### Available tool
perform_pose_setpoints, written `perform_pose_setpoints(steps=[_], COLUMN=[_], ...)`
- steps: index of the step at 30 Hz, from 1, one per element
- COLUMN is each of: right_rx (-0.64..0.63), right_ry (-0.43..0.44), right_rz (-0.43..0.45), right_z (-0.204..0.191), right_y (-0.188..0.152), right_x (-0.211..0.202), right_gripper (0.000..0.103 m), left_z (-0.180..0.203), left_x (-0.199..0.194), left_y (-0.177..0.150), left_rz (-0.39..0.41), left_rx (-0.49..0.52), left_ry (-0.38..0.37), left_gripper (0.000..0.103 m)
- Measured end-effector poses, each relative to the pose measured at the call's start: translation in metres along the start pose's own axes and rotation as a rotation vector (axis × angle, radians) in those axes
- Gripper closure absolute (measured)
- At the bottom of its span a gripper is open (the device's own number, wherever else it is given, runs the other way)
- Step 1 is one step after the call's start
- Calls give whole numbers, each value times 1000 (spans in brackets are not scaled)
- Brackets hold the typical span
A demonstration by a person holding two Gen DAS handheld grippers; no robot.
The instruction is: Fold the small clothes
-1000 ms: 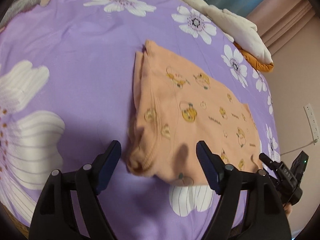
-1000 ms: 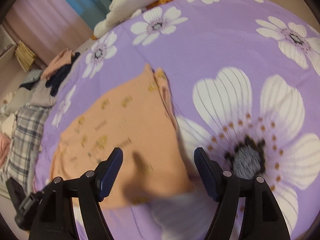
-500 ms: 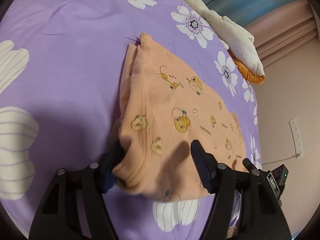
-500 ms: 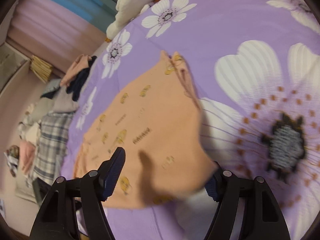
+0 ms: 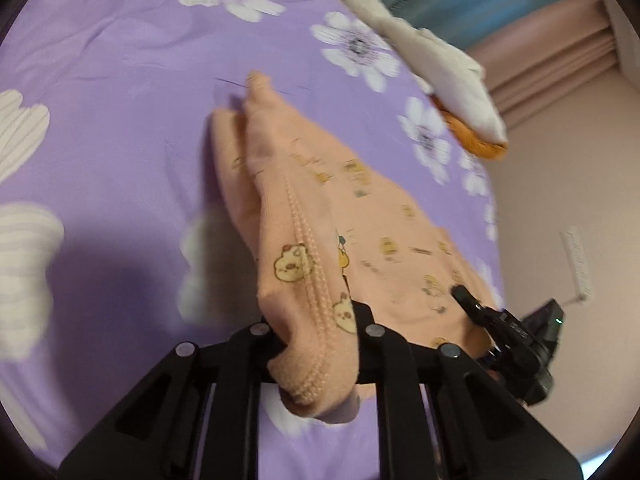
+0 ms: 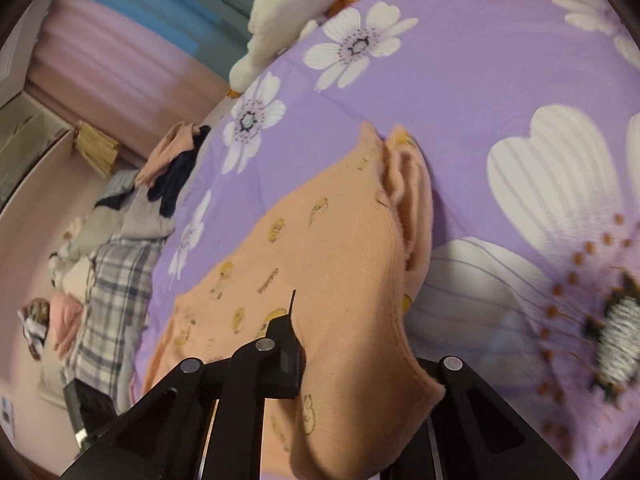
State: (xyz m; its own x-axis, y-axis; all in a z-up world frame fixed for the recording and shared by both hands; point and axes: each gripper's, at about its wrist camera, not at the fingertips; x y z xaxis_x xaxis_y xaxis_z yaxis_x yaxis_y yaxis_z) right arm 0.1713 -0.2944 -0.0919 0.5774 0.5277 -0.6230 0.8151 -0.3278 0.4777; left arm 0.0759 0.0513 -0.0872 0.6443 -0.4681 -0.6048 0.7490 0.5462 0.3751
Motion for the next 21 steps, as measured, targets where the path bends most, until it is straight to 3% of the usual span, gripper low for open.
perform_pose_setpoints(steps=[6,9,16,21], right_rx=[-4,-32,-152,-238], right_ry=[-41,-119,-287,-340], right_rz=[20,27,59,103], right_z=[9,7,-11,-27], right_y=[-9,-13,-19,-19], right_x=[-51,-59,-51,-52], right_gripper=[88,88,88,88], left_z=[10,16,18,26], left_x=[-1,6,6,0], left_y=[-52,-68,-67,-65], left_rz=[-89,-114,-112,-113], left_rx=[62,107,135,196], left_ry=[66,118,177,210], left_gripper=[89,88,82,77])
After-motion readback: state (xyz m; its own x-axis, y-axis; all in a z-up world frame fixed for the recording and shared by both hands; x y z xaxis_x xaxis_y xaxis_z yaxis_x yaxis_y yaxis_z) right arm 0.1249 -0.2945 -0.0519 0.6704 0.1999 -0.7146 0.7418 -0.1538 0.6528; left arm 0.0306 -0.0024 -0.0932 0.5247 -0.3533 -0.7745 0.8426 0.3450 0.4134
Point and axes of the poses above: each gripper's, at about its wrist camera, not at the fingertips, and x roughly the way its jaws point, z to its right, y to its top, and after that the axes turned 3 degrees about -y, right-handed
